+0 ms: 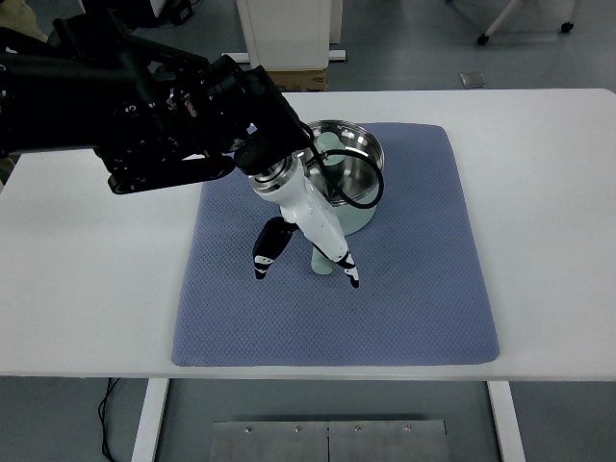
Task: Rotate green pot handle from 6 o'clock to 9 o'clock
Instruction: 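Push the pot with the left hand, turning the handle toward the left arm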
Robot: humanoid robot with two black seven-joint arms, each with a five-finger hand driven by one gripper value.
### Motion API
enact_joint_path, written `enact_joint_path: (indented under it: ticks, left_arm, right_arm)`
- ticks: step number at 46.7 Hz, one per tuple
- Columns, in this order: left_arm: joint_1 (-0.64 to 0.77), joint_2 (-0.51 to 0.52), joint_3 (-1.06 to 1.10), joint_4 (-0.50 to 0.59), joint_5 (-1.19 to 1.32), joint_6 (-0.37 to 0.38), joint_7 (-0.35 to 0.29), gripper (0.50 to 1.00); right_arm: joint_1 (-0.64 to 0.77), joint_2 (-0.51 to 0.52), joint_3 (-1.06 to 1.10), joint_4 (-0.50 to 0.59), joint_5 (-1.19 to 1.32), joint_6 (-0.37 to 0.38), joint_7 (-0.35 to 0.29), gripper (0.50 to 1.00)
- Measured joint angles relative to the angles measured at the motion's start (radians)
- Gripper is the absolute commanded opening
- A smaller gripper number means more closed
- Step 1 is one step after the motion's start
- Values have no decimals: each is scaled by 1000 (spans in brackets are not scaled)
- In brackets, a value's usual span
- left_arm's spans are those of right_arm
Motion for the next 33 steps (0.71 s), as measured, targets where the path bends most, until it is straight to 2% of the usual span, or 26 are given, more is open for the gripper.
enact_joint_path:
  ticks: [33]
  left_arm:
    - [-23, 13, 0, -8, 292, -134, 0, 1000]
  right_arm:
    - [0, 0, 0, 0, 0, 0, 0, 1000]
